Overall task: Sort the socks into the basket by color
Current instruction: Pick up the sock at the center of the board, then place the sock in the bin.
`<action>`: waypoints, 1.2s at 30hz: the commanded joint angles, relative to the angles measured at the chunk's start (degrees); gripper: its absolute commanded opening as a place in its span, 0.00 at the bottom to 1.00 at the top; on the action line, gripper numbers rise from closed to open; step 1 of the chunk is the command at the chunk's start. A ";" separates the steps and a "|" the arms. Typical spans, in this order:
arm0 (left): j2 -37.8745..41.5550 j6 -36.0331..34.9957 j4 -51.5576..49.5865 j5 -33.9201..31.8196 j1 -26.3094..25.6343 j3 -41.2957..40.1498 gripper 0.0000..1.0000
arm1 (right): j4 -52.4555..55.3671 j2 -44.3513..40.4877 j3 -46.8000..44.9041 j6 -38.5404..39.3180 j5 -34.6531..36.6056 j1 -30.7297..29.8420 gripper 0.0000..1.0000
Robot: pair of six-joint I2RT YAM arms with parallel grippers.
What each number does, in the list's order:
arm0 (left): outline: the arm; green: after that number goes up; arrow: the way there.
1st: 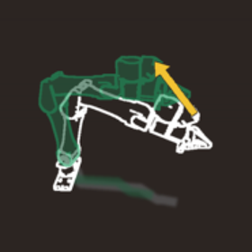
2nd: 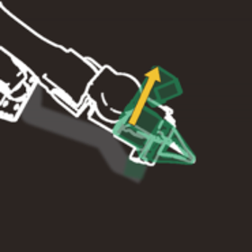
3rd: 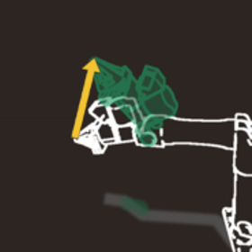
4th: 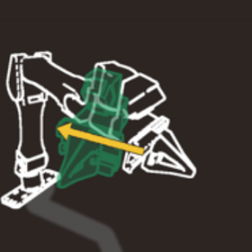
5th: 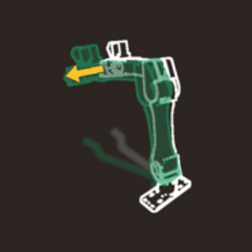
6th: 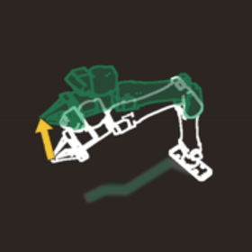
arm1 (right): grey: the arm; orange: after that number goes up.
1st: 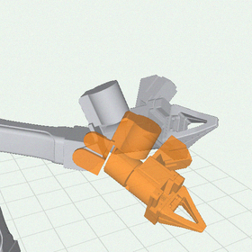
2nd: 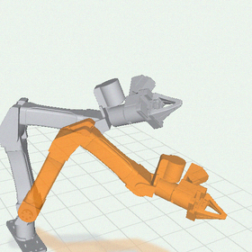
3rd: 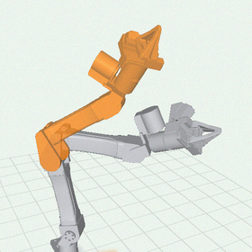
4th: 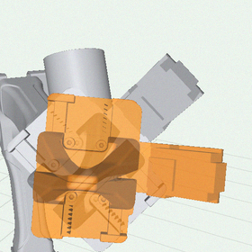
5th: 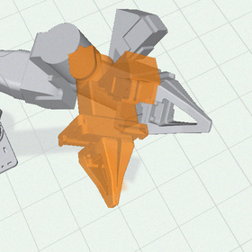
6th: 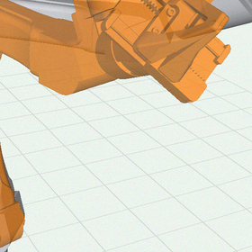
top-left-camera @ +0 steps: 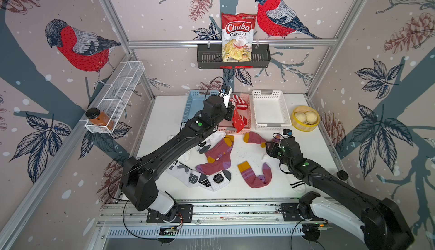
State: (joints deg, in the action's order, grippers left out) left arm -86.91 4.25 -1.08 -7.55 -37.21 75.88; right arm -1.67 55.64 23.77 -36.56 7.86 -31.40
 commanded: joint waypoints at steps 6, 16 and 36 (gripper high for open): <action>-6.74 -3.01 3.04 2.03 2.04 7.18 0.00 | -1.14 -0.43 -0.23 -0.97 -0.12 -0.63 0.53; -16.36 -2.94 3.35 0.84 3.24 12.88 0.01 | -0.53 -1.57 -0.57 -1.17 0.23 -1.12 0.53; -24.56 3.28 3.56 1.40 4.75 10.69 0.49 | 0.24 -1.63 -0.57 -0.92 0.67 -1.30 0.54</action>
State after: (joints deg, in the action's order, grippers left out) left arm -114.17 6.22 -0.62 -6.22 -32.58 88.49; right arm -1.65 54.26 22.83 -37.47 7.68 -32.60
